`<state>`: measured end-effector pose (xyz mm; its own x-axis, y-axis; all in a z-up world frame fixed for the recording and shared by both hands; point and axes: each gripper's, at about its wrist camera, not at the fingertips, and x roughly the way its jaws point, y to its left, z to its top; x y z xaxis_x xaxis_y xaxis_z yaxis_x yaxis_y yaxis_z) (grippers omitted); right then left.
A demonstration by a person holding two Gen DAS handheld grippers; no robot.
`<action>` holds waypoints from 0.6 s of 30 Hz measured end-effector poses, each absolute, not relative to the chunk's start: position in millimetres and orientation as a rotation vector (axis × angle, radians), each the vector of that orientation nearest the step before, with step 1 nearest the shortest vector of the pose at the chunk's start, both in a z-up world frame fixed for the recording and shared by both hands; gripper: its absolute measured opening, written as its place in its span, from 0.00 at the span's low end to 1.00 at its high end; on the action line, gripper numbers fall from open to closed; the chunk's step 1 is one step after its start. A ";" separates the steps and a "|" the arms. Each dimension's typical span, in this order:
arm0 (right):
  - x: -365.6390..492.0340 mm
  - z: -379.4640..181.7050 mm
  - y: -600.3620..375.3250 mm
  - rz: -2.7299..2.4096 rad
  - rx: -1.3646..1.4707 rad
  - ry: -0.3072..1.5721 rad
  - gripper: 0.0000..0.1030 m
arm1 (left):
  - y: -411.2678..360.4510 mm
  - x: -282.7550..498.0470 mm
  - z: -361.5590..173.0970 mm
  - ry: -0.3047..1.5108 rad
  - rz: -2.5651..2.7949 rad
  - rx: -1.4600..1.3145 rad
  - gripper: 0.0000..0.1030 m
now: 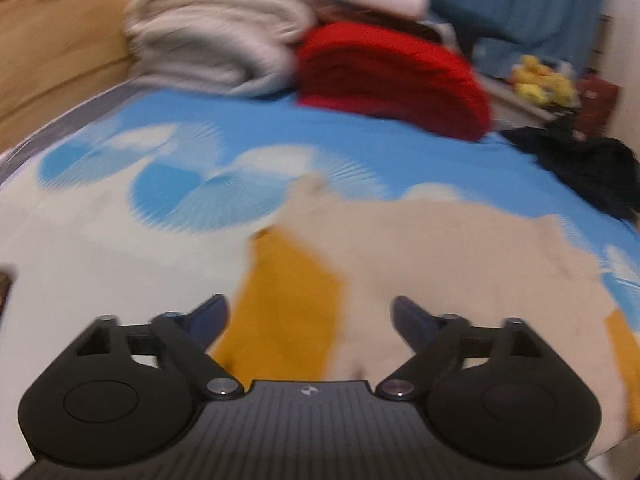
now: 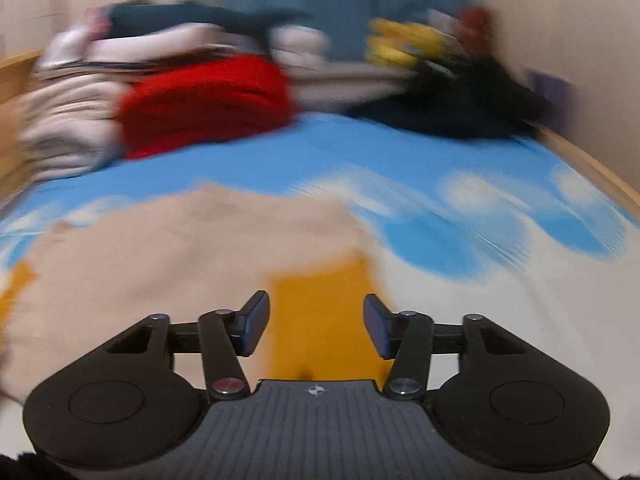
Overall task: Fold large clothes
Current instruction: 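Open both grippers and lift them above the folded jacket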
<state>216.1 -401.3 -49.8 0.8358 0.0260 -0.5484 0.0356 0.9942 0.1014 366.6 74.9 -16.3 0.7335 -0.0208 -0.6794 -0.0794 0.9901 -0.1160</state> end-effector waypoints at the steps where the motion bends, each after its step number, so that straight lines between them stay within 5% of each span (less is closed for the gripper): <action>1: 235.4 -45.1 -381.8 0.053 0.066 0.569 0.44 | 59.4 378.2 -12.3 0.736 0.003 -0.122 0.97; 7: 349.7 -58.2 -313.0 0.185 -0.080 0.582 0.29 | -28.3 460.2 -41.3 0.710 -0.086 0.053 0.97; 18: 448.3 -158.6 -306.4 0.129 -0.028 0.739 0.27 | -26.5 535.9 -142.1 0.758 0.004 0.102 1.00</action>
<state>448.3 -306.4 -158.6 0.7315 0.1072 -0.6734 -0.1269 0.9917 0.0200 535.9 -26.5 -142.1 0.7266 0.0403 -0.6859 0.0333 0.9950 0.0938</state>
